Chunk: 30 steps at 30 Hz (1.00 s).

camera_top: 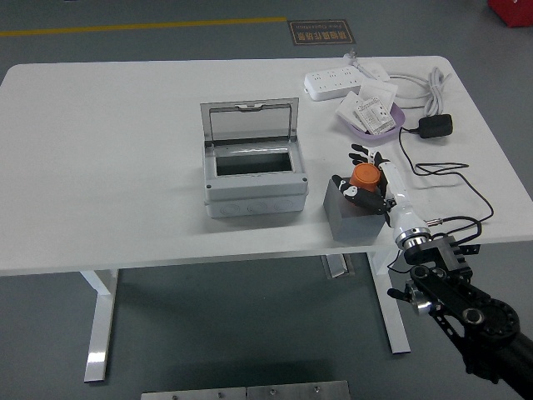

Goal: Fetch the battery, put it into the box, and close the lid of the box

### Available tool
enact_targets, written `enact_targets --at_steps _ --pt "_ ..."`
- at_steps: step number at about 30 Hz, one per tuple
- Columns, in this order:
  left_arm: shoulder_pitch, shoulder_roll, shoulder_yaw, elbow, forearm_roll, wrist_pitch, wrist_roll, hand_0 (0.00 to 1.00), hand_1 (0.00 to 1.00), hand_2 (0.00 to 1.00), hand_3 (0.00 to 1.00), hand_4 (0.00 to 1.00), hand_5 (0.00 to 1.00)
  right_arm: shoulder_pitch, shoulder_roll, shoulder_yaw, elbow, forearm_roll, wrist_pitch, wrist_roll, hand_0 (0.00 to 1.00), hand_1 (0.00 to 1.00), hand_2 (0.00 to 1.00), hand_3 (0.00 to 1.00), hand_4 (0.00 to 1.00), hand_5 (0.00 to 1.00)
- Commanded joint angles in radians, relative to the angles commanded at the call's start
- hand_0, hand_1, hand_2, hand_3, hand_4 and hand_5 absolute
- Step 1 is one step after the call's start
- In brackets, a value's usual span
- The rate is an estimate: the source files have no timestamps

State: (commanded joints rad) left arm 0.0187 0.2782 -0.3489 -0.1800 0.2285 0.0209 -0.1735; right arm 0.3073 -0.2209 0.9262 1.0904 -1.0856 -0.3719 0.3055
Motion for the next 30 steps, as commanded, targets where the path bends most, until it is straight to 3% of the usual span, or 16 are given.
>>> enact_targets --at_steps 2,3,14,15,20,21,26,27,30 --pt "0.0 0.0 0.001 0.0 -0.001 0.0 0.0 0.573 0.587 0.504 0.555 0.523 0.002 0.0 0.0 0.0 0.0 0.0 0.0 0.0 0.861 0.834 0.811 0.78 0.461 0.003" --pt "0.0 0.0 0.001 0.0 -0.003 0.0 -0.001 0.573 0.587 0.504 0.555 0.523 0.002 0.0 0.0 -0.001 0.0 0.001 0.0 -0.001 0.862 0.835 0.813 0.777 0.412 0.002" --pt "0.0 0.0 0.007 0.0 -0.014 0.002 -0.003 0.573 0.587 0.504 0.555 0.523 0.002 0.0 -0.002 -0.004 0.002 0.022 0.011 -0.008 0.857 0.815 0.806 0.77 0.404 0.002" --pt "0.0 0.0 0.006 0.0 -0.014 0.002 -0.003 0.573 0.587 0.504 0.555 0.523 0.002 0.0 -0.002 -0.003 0.002 0.021 0.013 -0.01 0.811 0.751 0.669 0.608 0.074 0.035" --pt "0.001 0.001 0.007 0.0 -0.016 0.003 -0.004 0.573 0.587 0.504 0.555 0.523 0.002 0.0 -0.002 -0.004 0.0 0.016 0.016 -0.017 0.811 0.751 0.669 0.608 0.074 0.035" --pt "0.001 0.001 0.006 0.0 -0.016 0.003 -0.003 0.573 0.587 0.504 0.555 0.523 0.002 0.0 -0.002 -0.006 0.0 0.015 0.015 -0.017 0.782 0.664 0.536 0.48 0.002 0.063" --pt "0.001 -0.001 0.009 0.0 -0.015 0.003 -0.003 0.573 0.587 0.504 0.555 0.523 0.002 0.001 -0.001 -0.01 0.003 0.012 0.011 -0.021 0.782 0.664 0.536 0.48 0.002 0.063" --pt "0.001 -0.001 0.008 0.0 -0.014 0.003 -0.003 0.573 0.587 0.504 0.555 0.523 0.002 0.001 -0.001 -0.011 0.005 0.013 0.01 -0.021 0.752 0.574 0.44 0.352 0.137 0.002" --pt "0.001 -0.001 0.005 0.0 -0.009 0.004 -0.002 0.573 0.587 0.504 0.555 0.523 0.002 0.003 -0.002 -0.011 0.012 0.012 0.006 -0.023 0.752 0.574 0.44 0.352 0.137 0.002"
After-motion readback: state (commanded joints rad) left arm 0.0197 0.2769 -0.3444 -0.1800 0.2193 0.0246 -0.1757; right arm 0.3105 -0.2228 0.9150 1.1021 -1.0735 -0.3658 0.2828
